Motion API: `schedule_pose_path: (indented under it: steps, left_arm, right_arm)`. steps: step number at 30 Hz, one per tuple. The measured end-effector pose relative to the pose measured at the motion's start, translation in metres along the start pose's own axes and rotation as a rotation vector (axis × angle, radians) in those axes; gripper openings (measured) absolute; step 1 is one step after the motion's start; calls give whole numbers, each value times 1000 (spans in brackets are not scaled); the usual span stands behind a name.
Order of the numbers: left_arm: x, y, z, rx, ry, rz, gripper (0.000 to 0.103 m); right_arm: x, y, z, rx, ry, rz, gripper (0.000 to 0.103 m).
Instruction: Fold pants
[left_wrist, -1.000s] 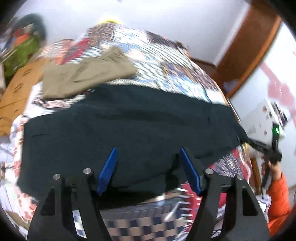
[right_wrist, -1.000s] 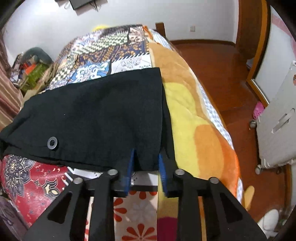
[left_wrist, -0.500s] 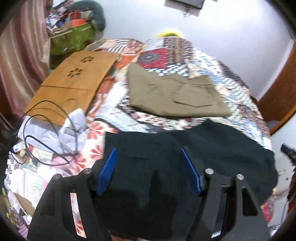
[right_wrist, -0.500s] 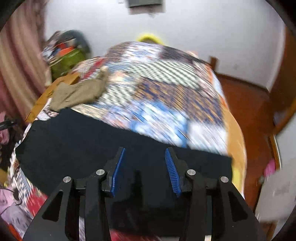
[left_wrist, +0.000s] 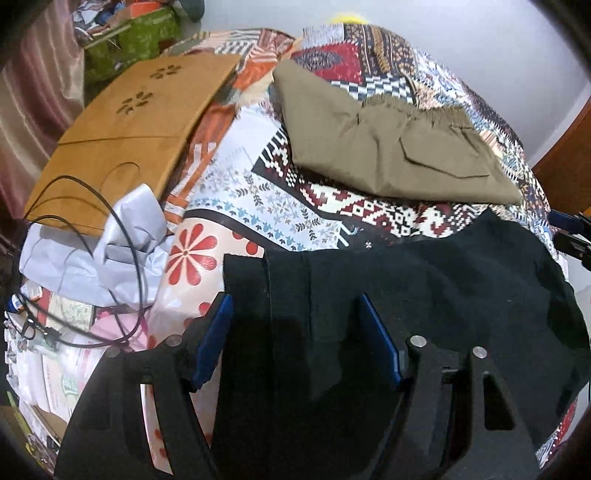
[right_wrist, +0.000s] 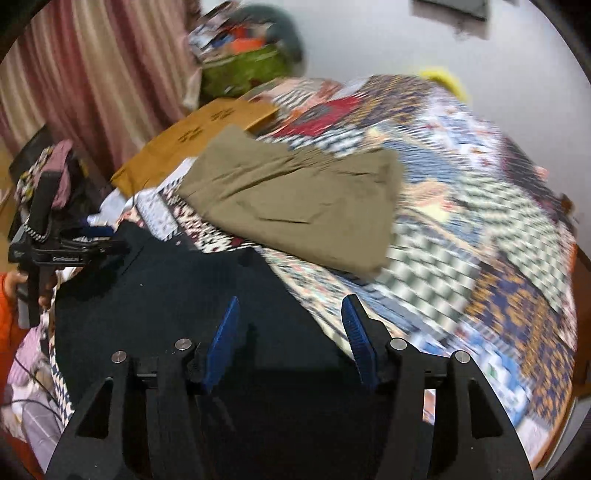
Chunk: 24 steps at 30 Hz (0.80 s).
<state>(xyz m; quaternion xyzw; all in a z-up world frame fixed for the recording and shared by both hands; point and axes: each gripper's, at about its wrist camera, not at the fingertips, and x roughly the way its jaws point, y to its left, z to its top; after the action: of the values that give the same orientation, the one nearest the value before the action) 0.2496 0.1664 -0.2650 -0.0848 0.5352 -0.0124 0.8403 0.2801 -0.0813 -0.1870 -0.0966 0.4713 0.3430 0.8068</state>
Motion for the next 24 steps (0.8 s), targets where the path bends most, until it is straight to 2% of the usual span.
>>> schedule_pose_path:
  steps: [3, 8, 9, 10, 11, 14, 16, 19, 21, 23, 24]
  left_arm:
    - [7, 3, 3, -15, 19, -43, 76]
    - [8, 0, 6, 0, 16, -45, 76]
    - [7, -1, 7, 6, 7, -40, 72]
    - [6, -3, 7, 15, -7, -40, 63]
    - [6, -6, 8, 29, -8, -54, 57]
    - [6, -14, 9, 58, -36, -24, 50]
    - [3, -18, 8, 76, -51, -4, 46]
    - [-2, -18, 7, 67, -70, -1, 39]
    - [-5, -16, 7, 62, -85, -2, 35]
    - [-9, -17, 7, 70, -100, 7, 31]
    - [-11, -18, 7, 83, -105, 15, 29]
  right_arm:
    - [23, 9, 7, -22, 52, 42, 54]
    - [45, 14, 14, -20, 109, 103, 54]
    - [47, 15, 15, -20, 114, 113, 54]
    - [48, 17, 16, -24, 114, 124, 53]
    - [48, 19, 17, -30, 116, 135, 50]
    - [60, 23, 19, -41, 177, 149, 39]
    - [69, 24, 18, -33, 213, 150, 39]
    - [72, 19, 20, 8, 221, 173, 39]
    - [72, 16, 22, 53, 213, 199, 29]
    - [72, 17, 23, 59, 197, 202, 11]
    - [72, 18, 24, 52, 191, 206, 8]
